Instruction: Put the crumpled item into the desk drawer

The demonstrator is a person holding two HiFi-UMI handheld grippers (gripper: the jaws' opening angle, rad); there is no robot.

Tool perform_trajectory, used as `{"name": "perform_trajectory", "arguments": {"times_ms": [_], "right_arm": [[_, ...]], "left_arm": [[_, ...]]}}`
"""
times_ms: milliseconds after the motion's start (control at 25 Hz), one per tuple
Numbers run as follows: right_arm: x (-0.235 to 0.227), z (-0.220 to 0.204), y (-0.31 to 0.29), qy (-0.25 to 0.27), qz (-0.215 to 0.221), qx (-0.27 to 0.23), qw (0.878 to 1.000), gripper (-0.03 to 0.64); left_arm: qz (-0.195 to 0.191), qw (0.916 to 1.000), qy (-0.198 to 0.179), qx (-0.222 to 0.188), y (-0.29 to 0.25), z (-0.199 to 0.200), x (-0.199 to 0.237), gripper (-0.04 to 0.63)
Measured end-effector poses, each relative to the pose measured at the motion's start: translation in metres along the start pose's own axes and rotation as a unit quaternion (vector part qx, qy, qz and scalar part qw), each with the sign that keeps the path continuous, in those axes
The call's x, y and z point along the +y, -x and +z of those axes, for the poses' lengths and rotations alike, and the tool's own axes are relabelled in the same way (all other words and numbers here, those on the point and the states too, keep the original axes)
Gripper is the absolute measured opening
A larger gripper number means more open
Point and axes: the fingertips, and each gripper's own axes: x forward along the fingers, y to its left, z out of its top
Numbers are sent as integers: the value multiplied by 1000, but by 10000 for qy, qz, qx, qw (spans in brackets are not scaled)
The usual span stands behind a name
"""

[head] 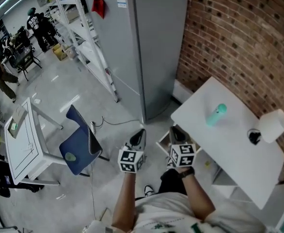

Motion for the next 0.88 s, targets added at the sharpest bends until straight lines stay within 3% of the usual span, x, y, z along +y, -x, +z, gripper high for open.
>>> {"name": "perform_trajectory", "arguments": {"times_ms": [240,480,760,880], "right_arm": [[20,87,16,416,79,-871,9953,3],[39,124,32,522,226,-1321,9896,3],[58,147,50,719,265,-1430,9867,3],[66,155,51,773,302,-1482,9855,2]], "left_arm": [[321,9976,-368,-487,26,75,7,-5],[260,9931,-509,-1025,52,135,-1,-5],[901,9862,-813,-1130,73,159,14,-5],[987,9862,-798,-1065,76,157,20,-5]]}}
